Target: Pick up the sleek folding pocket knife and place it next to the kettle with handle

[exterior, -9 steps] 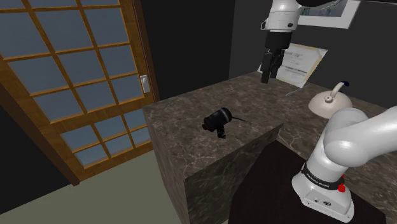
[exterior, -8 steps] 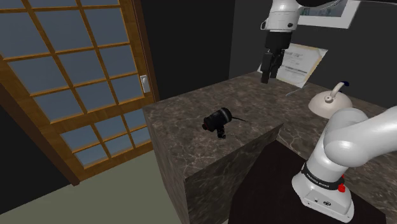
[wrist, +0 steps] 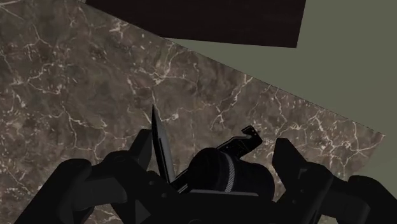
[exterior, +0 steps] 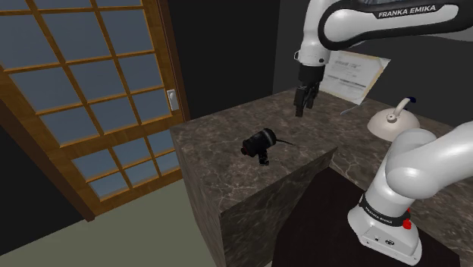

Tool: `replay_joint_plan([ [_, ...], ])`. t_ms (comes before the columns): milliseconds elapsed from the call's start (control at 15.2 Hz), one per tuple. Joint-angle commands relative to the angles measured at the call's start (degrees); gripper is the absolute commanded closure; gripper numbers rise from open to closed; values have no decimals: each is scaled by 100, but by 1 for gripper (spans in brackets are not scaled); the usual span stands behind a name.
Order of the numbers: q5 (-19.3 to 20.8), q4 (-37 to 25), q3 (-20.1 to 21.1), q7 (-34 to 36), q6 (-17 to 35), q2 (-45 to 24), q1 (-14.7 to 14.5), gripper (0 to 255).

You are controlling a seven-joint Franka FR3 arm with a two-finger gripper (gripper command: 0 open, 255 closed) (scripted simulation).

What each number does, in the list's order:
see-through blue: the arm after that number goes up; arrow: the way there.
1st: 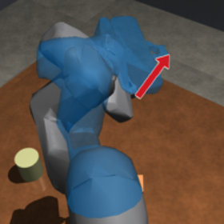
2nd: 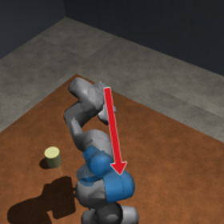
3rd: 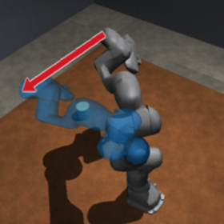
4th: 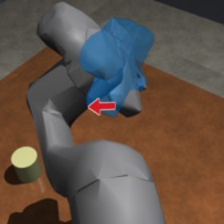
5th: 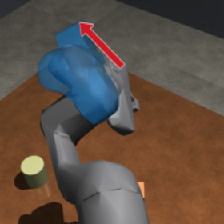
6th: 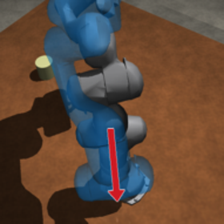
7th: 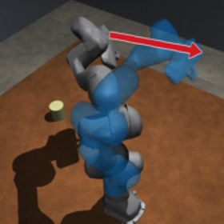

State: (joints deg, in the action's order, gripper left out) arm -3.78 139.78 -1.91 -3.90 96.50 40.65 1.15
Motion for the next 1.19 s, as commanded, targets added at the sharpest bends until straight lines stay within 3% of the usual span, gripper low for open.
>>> replay_joint_plan([
  [0, 64, 95, 2, -62, 405, -289, 7, 0],
  [858, 523, 286, -61, -350, 3009, -2633, 126, 0],
  [1122, 555, 368, -72, -359, 3407, -2944, 137, 0],
])
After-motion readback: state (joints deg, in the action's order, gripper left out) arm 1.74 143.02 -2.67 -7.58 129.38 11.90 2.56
